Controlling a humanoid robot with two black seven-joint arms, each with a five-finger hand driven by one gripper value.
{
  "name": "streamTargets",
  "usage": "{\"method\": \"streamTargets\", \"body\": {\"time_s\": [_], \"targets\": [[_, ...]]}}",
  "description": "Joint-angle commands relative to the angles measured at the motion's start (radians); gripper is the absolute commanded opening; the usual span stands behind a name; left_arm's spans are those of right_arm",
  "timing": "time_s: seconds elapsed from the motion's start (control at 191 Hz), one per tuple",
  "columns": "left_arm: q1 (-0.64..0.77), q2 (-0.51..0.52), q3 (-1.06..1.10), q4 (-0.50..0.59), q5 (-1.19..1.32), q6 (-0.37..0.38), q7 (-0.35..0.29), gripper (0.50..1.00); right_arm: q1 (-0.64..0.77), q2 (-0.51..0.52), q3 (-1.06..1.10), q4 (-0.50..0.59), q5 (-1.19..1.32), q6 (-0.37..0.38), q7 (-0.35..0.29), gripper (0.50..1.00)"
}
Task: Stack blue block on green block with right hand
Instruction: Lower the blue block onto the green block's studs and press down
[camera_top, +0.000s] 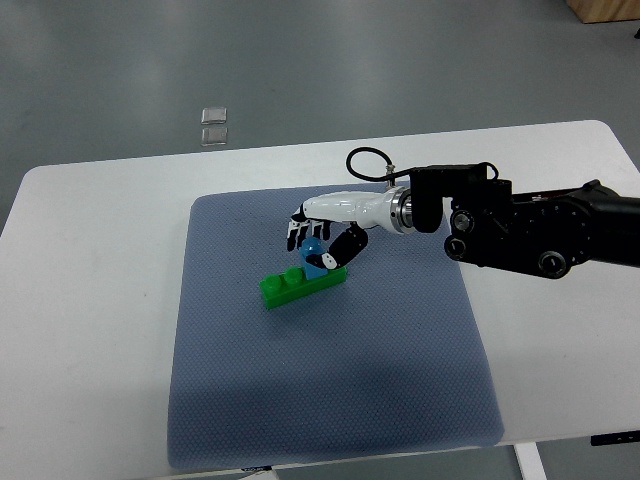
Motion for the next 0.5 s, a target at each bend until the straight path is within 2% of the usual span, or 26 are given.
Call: {"method": "streamTargets", "body": {"time_s": [0.0, 0.497], "targets": [[0.001, 0.000, 0.000, 0.000, 0.000, 0.000, 0.000, 1.000, -0.005, -0.001, 0.001, -0.001, -0.002, -0.012, 0.009, 0.572], [0.001, 0.000, 0.000, -0.001, 0.000, 0.000, 0.000, 1.000, -0.062, -0.004, 0.002, -0.014, -0.027, -0.096, 0.051, 0.568]]}}
